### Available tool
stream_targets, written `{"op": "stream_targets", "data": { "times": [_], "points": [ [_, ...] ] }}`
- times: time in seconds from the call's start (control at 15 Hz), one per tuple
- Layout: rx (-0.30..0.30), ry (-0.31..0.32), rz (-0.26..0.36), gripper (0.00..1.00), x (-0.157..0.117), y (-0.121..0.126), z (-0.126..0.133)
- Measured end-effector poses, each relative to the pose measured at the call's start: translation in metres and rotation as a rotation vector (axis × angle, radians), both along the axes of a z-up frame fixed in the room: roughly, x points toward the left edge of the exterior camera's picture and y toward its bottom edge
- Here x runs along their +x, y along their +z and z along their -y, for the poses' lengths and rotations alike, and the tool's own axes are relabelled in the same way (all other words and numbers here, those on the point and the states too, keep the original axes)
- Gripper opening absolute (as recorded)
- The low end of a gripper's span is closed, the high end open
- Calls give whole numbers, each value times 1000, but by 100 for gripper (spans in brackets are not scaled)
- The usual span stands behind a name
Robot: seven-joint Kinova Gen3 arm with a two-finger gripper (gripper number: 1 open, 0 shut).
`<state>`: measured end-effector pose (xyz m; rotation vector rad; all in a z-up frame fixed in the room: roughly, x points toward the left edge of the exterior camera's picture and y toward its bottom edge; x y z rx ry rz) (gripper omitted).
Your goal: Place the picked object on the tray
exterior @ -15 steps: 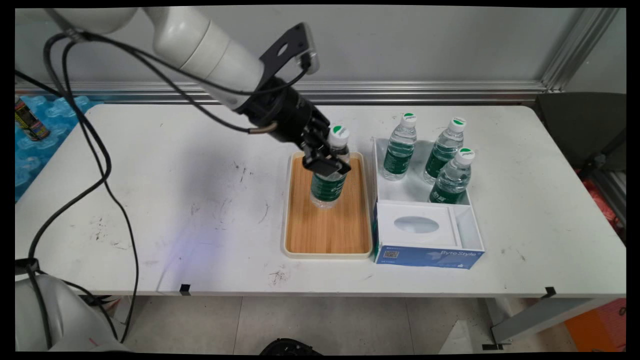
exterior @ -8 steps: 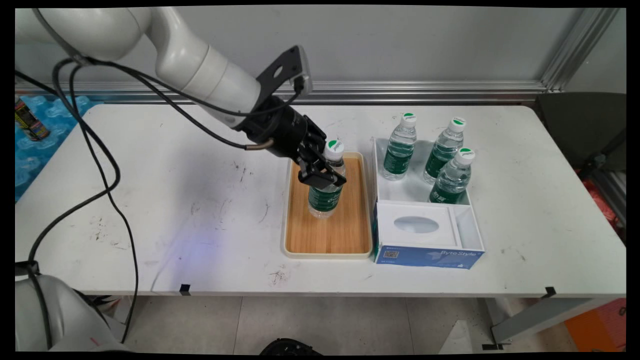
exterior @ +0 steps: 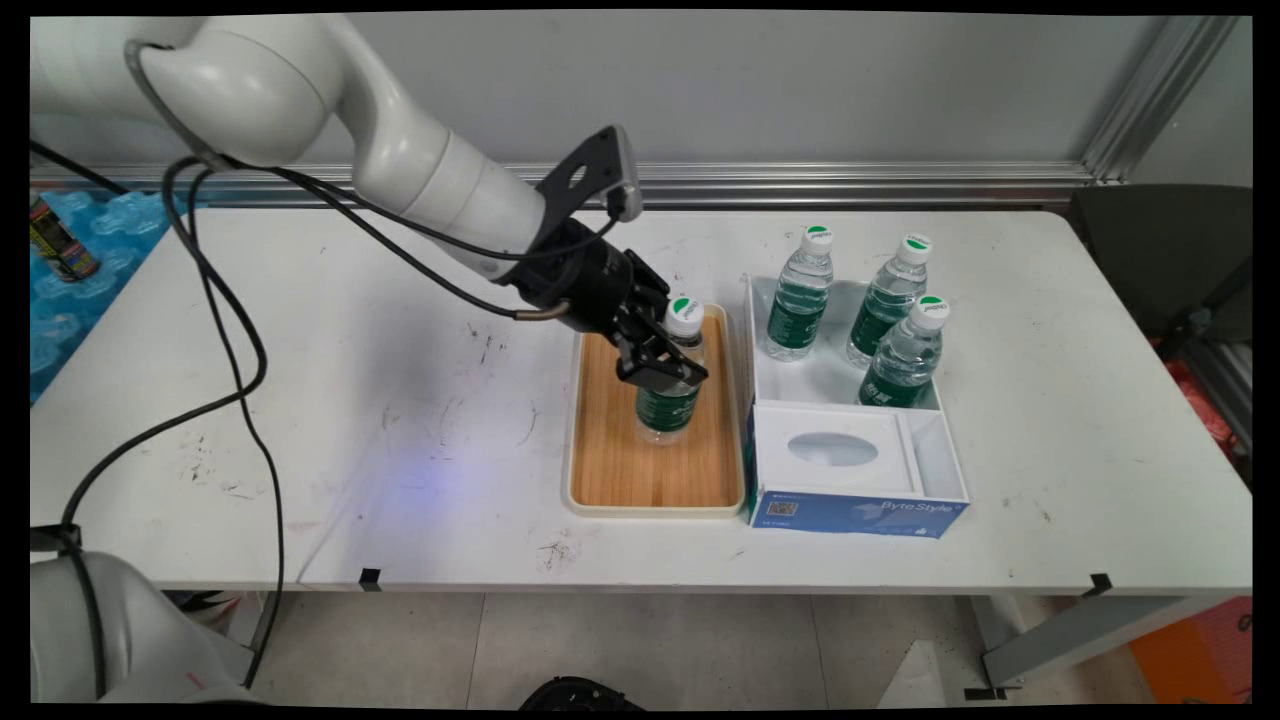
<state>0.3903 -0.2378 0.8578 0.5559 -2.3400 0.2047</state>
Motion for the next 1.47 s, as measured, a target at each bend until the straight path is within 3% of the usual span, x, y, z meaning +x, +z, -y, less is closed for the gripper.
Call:
{"op": "stream_targets", "data": {
  "times": [1.47],
  "points": [
    [-30,-35,-49,0,-25,-38,32]
  ]
}}
